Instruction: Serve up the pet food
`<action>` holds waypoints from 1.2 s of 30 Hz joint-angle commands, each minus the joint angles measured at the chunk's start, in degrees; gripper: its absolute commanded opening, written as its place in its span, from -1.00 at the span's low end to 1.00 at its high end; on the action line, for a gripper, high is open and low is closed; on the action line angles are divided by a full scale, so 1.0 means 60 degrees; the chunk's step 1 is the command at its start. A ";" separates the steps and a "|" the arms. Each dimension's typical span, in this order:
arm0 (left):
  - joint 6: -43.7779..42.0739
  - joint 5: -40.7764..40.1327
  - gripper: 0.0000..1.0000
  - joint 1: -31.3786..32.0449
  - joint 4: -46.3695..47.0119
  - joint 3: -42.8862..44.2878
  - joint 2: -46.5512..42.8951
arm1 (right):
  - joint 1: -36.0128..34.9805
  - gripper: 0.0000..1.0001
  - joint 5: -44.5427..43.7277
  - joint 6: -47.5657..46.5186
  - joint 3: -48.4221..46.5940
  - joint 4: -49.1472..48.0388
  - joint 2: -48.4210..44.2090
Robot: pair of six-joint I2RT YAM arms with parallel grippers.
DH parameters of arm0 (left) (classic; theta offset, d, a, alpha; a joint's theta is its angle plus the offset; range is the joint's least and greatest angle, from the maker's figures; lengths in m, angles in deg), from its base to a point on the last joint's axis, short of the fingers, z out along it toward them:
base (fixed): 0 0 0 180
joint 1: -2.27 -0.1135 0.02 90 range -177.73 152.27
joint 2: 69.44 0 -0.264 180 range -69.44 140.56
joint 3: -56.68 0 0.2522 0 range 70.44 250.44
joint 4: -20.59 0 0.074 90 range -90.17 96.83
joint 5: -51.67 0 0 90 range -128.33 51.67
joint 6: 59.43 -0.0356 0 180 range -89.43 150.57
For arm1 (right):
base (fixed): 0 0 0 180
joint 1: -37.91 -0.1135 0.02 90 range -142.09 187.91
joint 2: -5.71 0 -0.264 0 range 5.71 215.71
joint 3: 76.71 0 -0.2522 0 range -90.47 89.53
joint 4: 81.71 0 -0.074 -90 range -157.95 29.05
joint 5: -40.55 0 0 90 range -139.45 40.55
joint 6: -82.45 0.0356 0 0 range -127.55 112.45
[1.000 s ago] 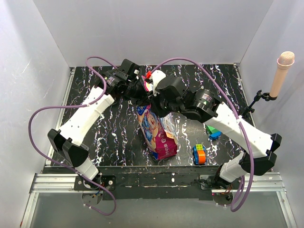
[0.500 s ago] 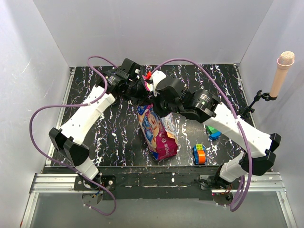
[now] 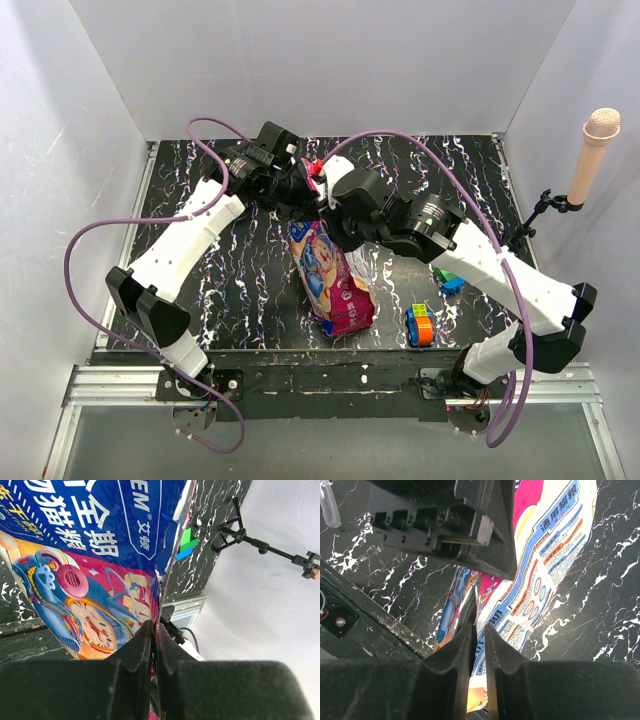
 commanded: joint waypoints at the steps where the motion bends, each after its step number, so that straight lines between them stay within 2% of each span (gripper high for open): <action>1: 0.0083 0.0414 -1.00 -0.0117 0.0881 0.0847 -0.0259 | 0.0010 -0.51 0.0202 0.0141 0.0385 0.0642 -0.0422; 5: 0.0054 0.0385 -1.00 -0.0117 0.0939 0.0862 -0.0288 | 0.0010 -0.55 -0.0046 0.0639 0.1015 0.0423 -0.0466; 9: -0.0077 0.0268 -1.00 -0.0160 0.1056 0.0789 -0.0463 | 0.0010 -0.86 -0.0179 0.1094 0.0899 0.0159 -0.0116; 10: -0.0136 0.0050 -0.82 -0.0161 0.0998 0.0788 -0.0609 | 0.0024 -0.93 -0.0208 0.1196 0.0768 0.0159 -0.0028; 13: -0.0326 -0.0828 0.02 -0.0161 0.1056 0.0293 -0.1515 | 0.0097 -0.97 0.0010 0.1401 0.0547 -0.0016 0.0003; 15: -0.0269 -0.1138 0.34 -0.0161 0.1391 -0.0555 -0.2349 | 0.0273 -0.97 0.0376 0.1650 0.0547 -0.0148 -0.0085; 17: -0.0049 -0.1096 0.50 -0.0161 0.1816 -0.1521 -0.3126 | 0.0492 -0.97 0.0800 0.2015 0.0590 -0.0221 -0.0173; 20: 0.0287 -0.0541 0.46 -0.0146 0.2387 -0.2913 -0.3890 | 0.0800 -0.97 0.1314 0.2397 0.0751 -0.0397 -0.0363; 23: 0.0479 0.0236 0.06 -0.0146 0.2842 -0.3546 -0.4068 | 0.0976 -0.97 0.1607 0.2763 0.0927 -0.0558 -0.0597; 25: 0.0450 0.0442 -0.09 -0.0146 0.3019 -0.3548 -0.3995 | 0.1079 -0.97 0.1900 0.2925 0.1059 -0.0704 -0.0700; 32: 0.0728 0.1057 -0.11 -0.0087 0.3092 -0.3884 -0.3672 | 0.1123 -0.97 0.2004 0.2970 0.1060 -0.0778 -0.0686; 36: 0.0874 0.1160 -0.22 -0.0073 0.3282 -0.4031 -0.3584 | 0.1123 -0.97 0.1945 0.2867 0.0913 -0.0734 -0.0598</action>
